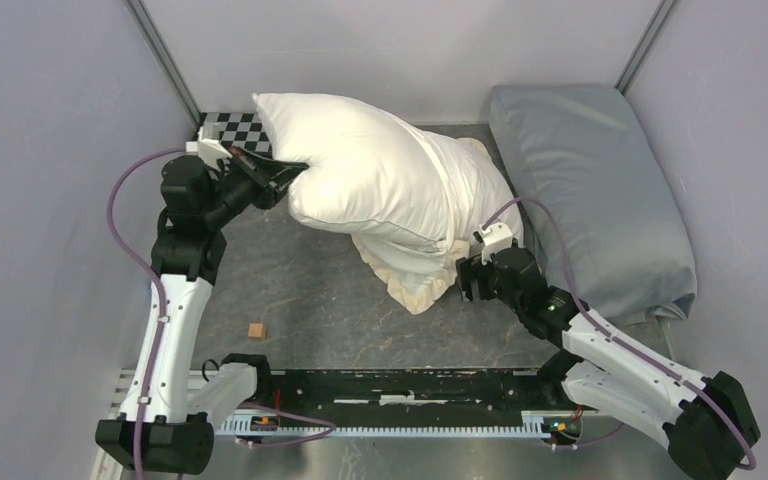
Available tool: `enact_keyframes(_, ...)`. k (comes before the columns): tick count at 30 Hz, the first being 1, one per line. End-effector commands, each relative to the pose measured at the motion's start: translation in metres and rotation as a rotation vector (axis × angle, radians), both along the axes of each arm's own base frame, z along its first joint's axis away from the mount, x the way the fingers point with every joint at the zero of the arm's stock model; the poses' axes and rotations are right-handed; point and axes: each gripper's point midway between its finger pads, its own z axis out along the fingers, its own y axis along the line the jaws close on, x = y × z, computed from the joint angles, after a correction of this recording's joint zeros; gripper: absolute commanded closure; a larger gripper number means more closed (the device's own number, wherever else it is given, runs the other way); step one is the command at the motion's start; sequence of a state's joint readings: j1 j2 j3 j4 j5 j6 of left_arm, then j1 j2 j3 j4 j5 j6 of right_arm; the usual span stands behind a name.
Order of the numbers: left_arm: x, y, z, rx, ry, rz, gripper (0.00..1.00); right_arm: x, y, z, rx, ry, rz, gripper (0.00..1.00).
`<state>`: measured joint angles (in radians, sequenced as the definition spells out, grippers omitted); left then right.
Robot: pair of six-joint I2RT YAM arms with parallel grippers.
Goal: Remove the pillowcase from the pillow
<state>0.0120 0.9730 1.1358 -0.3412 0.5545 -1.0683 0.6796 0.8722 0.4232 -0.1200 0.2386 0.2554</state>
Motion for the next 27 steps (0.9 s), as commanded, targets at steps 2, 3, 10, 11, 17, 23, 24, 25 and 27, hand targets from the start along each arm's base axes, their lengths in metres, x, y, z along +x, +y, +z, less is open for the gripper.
enact_keyframes(2,-0.032,-0.050,0.066,-0.008,-0.285,-0.121,0.98,-0.003,0.021,0.083,0.059,-0.121,0.163,0.05)
enact_keyframes(3,-0.035,-0.057,0.068,-0.007,-0.290,-0.141,0.98,-0.004,0.020,0.094,0.072,-0.140,0.167,0.04)
enact_keyframes(10,-0.055,-0.078,0.074,0.012,-0.339,-0.231,0.98,-0.004,0.011,0.098,0.053,-0.148,0.126,0.02)
enact_keyframes(11,-0.057,-0.078,0.076,0.016,-0.348,-0.239,0.98,0.000,0.004,0.093,0.045,-0.140,0.073,0.02)
enact_keyframes(17,-0.066,-0.056,0.098,0.126,-0.419,-0.136,0.98,0.006,-0.013,0.064,0.098,-0.141,-0.094,0.02)
enact_keyframes(23,-0.087,0.007,0.134,0.255,-0.527,0.173,0.98,0.018,0.019,0.051,0.128,-0.111,0.007,0.02)
enact_keyframes(24,-0.093,0.015,0.139,0.262,-0.549,0.206,0.98,0.020,0.029,0.052,0.143,-0.108,0.040,0.02)
enact_keyframes(25,-0.097,0.020,0.143,0.266,-0.566,0.226,0.98,0.024,0.042,0.059,0.182,-0.127,0.081,0.02)
enact_keyframes(27,-0.108,0.022,0.151,0.264,-0.598,0.221,0.98,0.034,0.065,0.073,0.248,-0.154,0.136,0.02)
